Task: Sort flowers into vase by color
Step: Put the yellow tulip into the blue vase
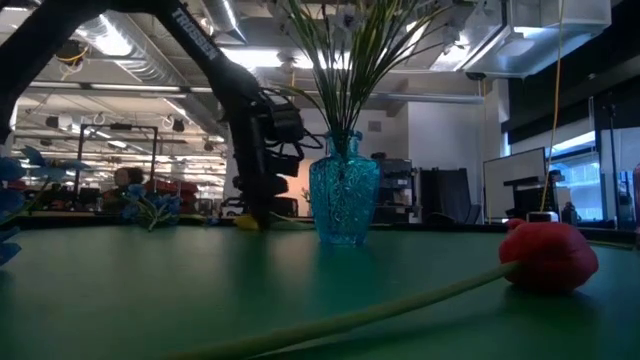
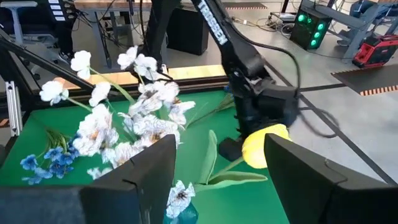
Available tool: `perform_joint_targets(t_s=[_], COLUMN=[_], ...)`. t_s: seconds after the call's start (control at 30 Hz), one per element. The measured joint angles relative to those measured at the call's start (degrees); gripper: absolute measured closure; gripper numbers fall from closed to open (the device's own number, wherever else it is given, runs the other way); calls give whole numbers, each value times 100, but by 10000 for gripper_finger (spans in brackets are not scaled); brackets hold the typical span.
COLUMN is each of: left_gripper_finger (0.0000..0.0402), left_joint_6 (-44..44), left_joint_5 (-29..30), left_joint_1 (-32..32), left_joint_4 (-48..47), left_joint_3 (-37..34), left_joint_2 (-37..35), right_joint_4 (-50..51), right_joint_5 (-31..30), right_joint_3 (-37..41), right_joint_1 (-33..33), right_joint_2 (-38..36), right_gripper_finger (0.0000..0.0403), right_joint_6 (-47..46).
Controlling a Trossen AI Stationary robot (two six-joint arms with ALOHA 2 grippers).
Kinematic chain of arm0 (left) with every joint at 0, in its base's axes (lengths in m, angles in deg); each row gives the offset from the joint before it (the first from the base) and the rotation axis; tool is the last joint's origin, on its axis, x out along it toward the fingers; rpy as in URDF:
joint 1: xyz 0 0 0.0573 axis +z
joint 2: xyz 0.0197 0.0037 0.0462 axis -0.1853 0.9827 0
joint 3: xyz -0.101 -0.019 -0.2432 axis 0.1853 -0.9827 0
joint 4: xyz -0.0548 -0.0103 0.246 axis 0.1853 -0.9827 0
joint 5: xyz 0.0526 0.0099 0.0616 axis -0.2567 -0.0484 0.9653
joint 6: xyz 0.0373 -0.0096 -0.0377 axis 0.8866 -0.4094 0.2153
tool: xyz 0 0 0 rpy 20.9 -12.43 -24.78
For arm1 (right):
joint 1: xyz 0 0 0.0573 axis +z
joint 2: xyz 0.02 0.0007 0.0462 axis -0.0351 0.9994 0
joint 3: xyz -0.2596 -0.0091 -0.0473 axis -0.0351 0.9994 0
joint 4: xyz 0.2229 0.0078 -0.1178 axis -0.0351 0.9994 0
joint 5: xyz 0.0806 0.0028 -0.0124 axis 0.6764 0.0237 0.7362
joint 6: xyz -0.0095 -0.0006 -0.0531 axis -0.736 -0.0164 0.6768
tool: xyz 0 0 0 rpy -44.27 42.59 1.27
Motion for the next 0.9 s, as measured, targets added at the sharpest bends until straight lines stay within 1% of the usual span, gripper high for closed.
perform_joint_targets(t_s=[0.1,0.23,0.33,0.4,0.53,0.67,0.8,0.9], left_gripper_finger=[397,399,399,399,399,399,400,400], left_joint_6=[-15,-95,-349,-616,-1326,-2218,-3212,-3960], left_joint_5=[302,957,1383,1642,2373,2993,3025,2651], left_joint_1=[-256,-637,-979,-1269,-2014,-3006,-4164,-5047], left_joint_4=[-754,-1421,-2000,-2355,-3183,-3772,-3881,-3943], left_joint_3=[-47,-90,-220,-302,-486,-547,-549,-549], left_joint_2=[-343,-983,-1462,-1870,-2656,-3359,-3914,-4166], right_joint_4=[269,717,1022,1143,1423,1570,1644,1669], right_joint_5=[2,43,20,-63,-138,-280,-304,-304], right_joint_3=[0,0,0,0,2,2,0,2], right_joint_1=[0,0,0,0,0,0,0,0], right_joint_2=[-151,-434,-616,-693,-863,-911,-901,-874], right_gripper_finger=[159,159,159,159,159,159,159,159], right_joint_6=[-54,-288,-368,-424,-478,-612,-783,-954])
